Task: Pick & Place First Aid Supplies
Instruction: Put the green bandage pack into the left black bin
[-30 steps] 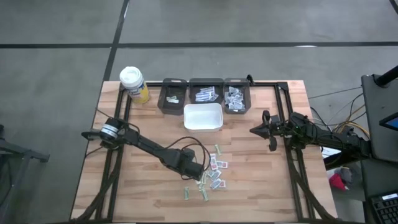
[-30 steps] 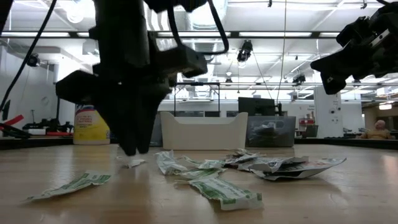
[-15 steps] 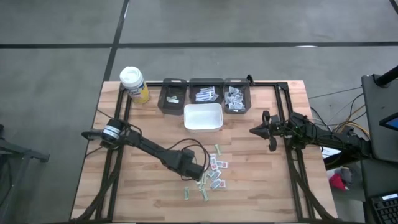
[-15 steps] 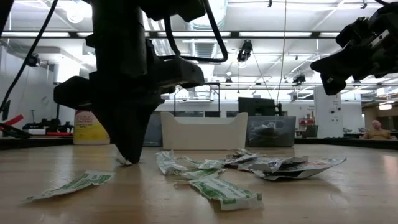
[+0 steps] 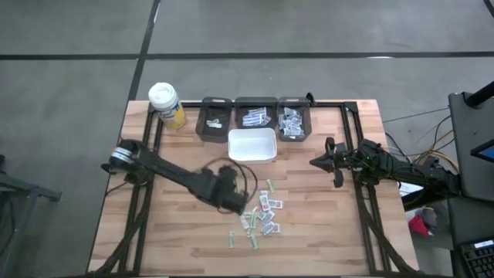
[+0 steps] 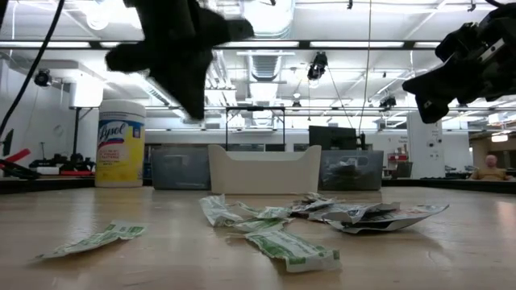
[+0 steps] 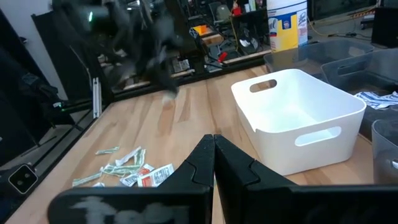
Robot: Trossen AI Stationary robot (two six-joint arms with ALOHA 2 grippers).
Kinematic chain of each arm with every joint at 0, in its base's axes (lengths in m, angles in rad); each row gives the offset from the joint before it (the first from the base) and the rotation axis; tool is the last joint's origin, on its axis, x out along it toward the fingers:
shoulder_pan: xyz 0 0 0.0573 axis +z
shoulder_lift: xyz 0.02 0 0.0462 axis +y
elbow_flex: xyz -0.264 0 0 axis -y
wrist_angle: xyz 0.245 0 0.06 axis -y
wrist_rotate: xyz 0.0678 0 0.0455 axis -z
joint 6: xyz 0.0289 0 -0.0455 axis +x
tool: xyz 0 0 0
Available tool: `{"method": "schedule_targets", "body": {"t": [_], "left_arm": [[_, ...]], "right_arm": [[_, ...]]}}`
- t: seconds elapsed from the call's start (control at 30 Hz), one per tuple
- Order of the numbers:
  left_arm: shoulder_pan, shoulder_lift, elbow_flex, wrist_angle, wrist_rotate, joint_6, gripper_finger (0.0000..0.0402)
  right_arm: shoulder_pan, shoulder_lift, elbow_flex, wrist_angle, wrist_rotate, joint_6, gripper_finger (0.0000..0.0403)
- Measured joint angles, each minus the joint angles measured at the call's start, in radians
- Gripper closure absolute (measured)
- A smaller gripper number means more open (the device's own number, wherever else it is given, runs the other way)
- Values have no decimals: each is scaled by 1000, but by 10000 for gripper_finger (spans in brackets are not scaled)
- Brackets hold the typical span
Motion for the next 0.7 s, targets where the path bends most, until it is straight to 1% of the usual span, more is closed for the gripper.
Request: {"method": "schedule_targets", "body": {"t": [0.07, 0.17, 0.23, 0.33, 0.4, 0.43, 0.57, 0.7], "left_arm": [[26, -50, 12, -74, -92, 15, 401], [104, -112, 20, -142, -185, 99, 401], [184, -139, 19, -147, -205, 190, 401], [326, -172, 19, -140, -205, 337, 401], [432, -178, 19, -131, -188, 420, 401], [484, -178, 19, -126, -164, 462, 401], [693, -163, 18, -70, -17, 625, 401], [846, -121, -1, 26, 99, 769, 401]], "right_arm": [[0, 1, 0, -1, 0, 0, 394], [0, 3, 0, 0, 0, 0, 394], [0, 3, 0, 0, 0, 2, 394], [0, 3, 0, 0, 0, 2, 394], [0, 3, 0, 0, 0, 1, 394], [0, 3, 0, 0, 1, 1, 394], [0, 3, 0, 0, 1, 3, 394], [0, 3, 0, 0, 1, 2, 394]]}}
